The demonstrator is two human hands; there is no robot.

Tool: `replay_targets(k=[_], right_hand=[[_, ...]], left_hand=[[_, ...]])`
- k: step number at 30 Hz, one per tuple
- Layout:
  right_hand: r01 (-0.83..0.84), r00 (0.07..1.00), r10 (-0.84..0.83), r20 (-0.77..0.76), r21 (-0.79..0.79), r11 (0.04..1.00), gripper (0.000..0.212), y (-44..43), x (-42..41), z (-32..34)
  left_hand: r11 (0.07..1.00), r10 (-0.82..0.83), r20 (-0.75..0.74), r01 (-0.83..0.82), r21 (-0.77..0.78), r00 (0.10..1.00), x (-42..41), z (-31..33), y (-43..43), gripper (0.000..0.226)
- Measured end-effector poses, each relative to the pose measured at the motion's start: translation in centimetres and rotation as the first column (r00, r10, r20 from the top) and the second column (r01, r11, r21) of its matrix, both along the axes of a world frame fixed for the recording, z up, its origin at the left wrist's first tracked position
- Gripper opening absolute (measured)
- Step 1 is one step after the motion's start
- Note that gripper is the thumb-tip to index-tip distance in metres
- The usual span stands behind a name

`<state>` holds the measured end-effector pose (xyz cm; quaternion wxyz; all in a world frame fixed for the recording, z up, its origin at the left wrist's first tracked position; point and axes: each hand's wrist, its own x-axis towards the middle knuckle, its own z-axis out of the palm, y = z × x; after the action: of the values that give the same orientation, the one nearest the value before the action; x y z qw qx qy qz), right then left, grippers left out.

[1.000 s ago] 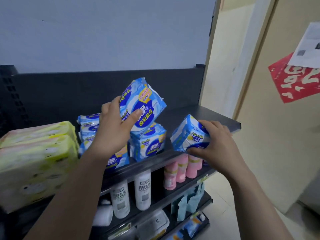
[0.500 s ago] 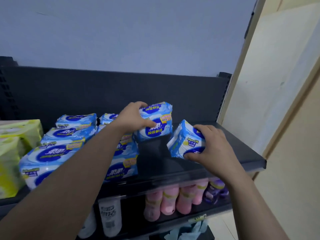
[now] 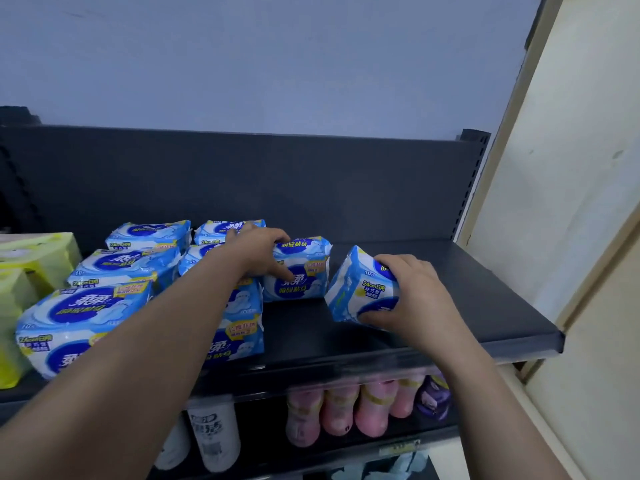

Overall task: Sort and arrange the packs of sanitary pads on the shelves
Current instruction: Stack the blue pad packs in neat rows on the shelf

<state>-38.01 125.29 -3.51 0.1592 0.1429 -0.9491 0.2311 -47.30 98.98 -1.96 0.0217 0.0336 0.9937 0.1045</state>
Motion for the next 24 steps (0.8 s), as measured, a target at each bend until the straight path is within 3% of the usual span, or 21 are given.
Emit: replay_targets(k=[4, 7, 15, 21, 24], right_hand=[[-0.06, 0.998, 0.06, 0.009, 0.019, 0.998, 0.08, -1.2, -0.5, -0.4], [-0.11, 0.994, 0.109, 0.028, 0.038, 0.993, 0.081, -2.3, -0.7, -0.5], [-0.223, 0.975, 0.223, 0.013, 0.106, 0.969, 0.081, -6.2, -1.3, -1.1], [-0.283, 0.958, 0.288, 0.004, 0.19, 0.94, 0.086, -8.0, -1.6, -2.2], [-0.348, 0.935, 0.334, 0.114, 0.139, 0.927, 0.09, -7.4, -1.4, -1.6]], left_hand=[[1.0, 0.004, 0.069, -0.003, -0.024, 0.998, 0.2, 0.1, -0.3, 0.094], [0.999, -0.029, 0.034, 0.029, 0.02, 0.999, 1.0, 0.3, -0.6, 0.083], [0.966, 0.092, -0.139, -0.054, 0.252, 0.986, 5.9, 1.1, -2.9, 0.039], [0.958, 0.112, -0.235, -0.042, 0.285, 0.966, 7.5, 0.5, -4.1, 0.042], [0.95, 0.13, -0.223, -0.058, 0.306, 0.966, 8.0, 0.1, -4.3, 0.046]])
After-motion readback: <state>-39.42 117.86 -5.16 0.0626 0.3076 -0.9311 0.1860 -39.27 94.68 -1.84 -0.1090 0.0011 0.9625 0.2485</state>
